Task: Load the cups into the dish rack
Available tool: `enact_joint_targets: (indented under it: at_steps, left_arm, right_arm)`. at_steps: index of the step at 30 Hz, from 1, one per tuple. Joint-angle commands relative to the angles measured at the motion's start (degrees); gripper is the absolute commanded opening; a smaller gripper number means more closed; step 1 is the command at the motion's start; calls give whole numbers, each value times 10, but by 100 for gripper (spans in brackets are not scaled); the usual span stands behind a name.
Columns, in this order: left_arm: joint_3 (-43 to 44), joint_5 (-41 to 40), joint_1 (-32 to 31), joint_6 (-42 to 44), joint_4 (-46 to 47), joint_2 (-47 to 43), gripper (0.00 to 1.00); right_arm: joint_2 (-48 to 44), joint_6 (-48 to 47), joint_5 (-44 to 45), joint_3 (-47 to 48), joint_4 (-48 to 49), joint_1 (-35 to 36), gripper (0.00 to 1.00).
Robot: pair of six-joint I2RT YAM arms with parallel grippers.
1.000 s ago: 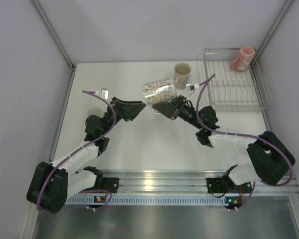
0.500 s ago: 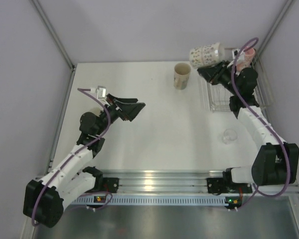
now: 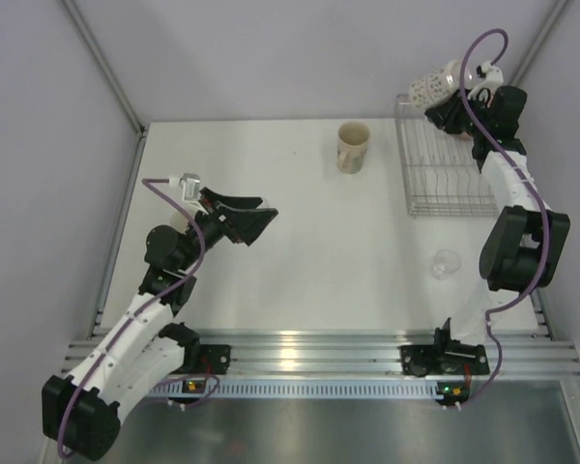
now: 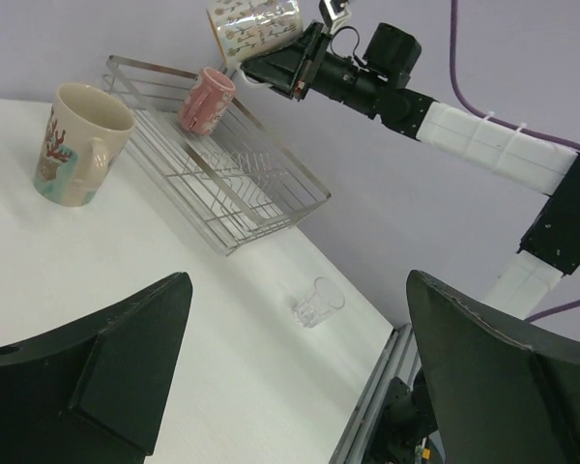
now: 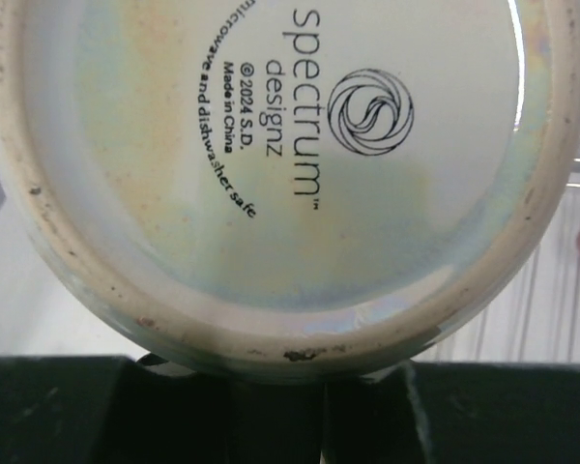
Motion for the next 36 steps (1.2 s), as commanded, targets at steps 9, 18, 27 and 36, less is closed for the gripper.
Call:
enact_joint_targets:
  at_steps: [9, 18, 27, 36]
  left_arm:
    - [-3, 38, -2, -4, 4, 21, 98]
    - [-10, 47, -4, -25, 36, 58, 98]
    - [2, 42, -13, -13, 54, 103, 98]
    - [16, 40, -36, -18, 72, 144, 98]
  right_arm:
    - [95, -247, 14, 157, -52, -24, 0]
    - [188, -335, 31, 207, -62, -23, 0]
    - [243, -395, 18, 230, -9, -17, 0]
    - [320, -451, 31, 324, -47, 1, 0]
